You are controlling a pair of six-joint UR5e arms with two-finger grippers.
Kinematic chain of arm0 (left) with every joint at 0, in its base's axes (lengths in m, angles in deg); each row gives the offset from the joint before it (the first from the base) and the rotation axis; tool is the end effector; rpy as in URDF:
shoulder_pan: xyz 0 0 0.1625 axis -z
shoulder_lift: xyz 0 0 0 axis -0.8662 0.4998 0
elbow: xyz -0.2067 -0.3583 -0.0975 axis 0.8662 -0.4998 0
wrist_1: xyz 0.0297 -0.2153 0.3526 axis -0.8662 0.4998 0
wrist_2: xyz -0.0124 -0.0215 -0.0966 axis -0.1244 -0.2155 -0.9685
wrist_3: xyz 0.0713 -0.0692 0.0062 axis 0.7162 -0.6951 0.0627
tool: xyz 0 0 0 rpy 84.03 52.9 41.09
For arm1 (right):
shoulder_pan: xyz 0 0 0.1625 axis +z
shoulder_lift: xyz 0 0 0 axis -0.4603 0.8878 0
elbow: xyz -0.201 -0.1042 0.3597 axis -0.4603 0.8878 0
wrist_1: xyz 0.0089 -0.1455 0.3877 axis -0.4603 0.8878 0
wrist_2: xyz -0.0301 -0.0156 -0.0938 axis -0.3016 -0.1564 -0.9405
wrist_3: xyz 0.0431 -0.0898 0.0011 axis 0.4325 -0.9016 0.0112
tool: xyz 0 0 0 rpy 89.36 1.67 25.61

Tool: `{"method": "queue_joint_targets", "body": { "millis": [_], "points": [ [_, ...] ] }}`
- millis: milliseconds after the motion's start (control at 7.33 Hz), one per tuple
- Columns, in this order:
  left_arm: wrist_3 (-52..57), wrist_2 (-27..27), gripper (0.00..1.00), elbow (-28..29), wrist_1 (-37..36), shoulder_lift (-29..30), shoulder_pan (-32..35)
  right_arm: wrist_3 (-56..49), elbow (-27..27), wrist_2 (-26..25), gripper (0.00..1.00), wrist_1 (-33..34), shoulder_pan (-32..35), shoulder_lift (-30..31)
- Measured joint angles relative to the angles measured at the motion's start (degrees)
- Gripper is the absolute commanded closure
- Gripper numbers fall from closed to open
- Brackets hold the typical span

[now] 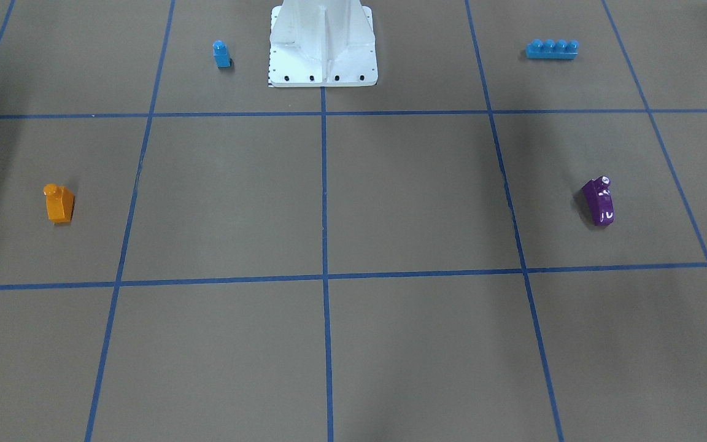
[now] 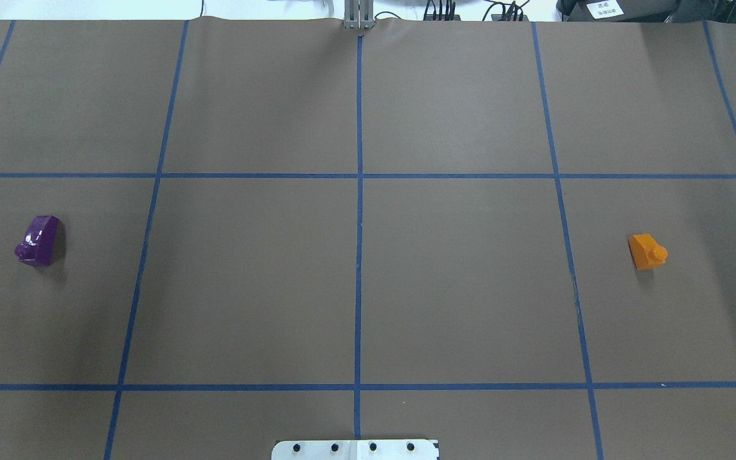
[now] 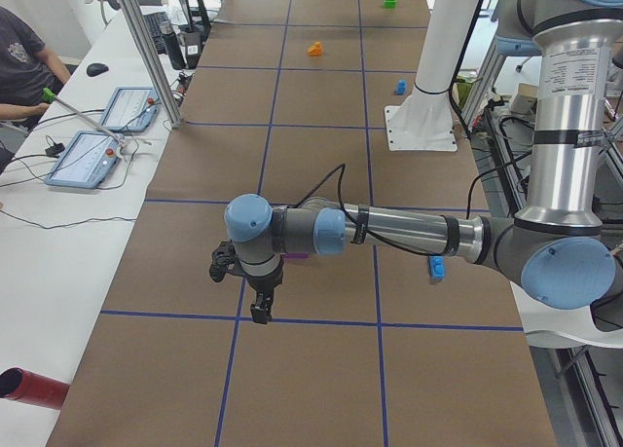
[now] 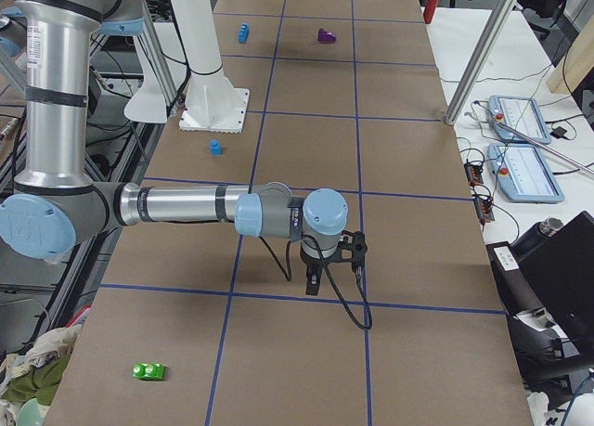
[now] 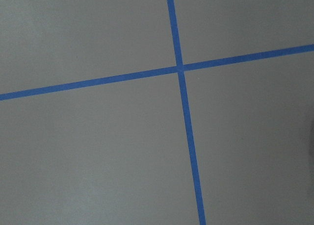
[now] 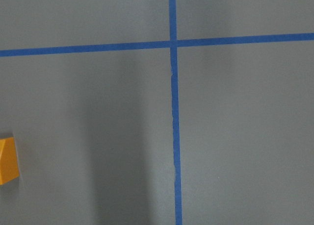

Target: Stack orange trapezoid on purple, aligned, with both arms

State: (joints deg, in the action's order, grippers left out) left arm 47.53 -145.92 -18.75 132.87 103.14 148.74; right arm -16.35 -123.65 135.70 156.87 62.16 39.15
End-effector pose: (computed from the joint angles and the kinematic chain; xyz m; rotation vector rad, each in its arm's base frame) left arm -0.0568 -0.4892 0.6231 0.0312 0.7214 0.1570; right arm 0.0564 -0.4376 0.6338 -0.0530 -0.8296 0.0392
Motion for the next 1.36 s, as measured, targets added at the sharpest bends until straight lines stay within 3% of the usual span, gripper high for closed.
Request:
{"method": "queue_joint_targets", "body": {
  "millis": [818,1091,1364],
  "points": [
    [-1.86,-1.02,0.00,-8.56,2.65,1.83,-3.89,1.05,-0.68,0.03,0.00,-2.37,-0.10,-1.60],
    [-15.64,-3.99,0.00,-10.41,4.32,2.03,-9.04,3.06,0.07,0.35,0.00,-2.74,-0.22,-2.91],
    [-33.46,-3.28,0.00,-11.44,13.65,-1.21,-16.50,3.70,0.10,0.47,0.00,-2.90,-0.26,-3.20]
  ]
}}
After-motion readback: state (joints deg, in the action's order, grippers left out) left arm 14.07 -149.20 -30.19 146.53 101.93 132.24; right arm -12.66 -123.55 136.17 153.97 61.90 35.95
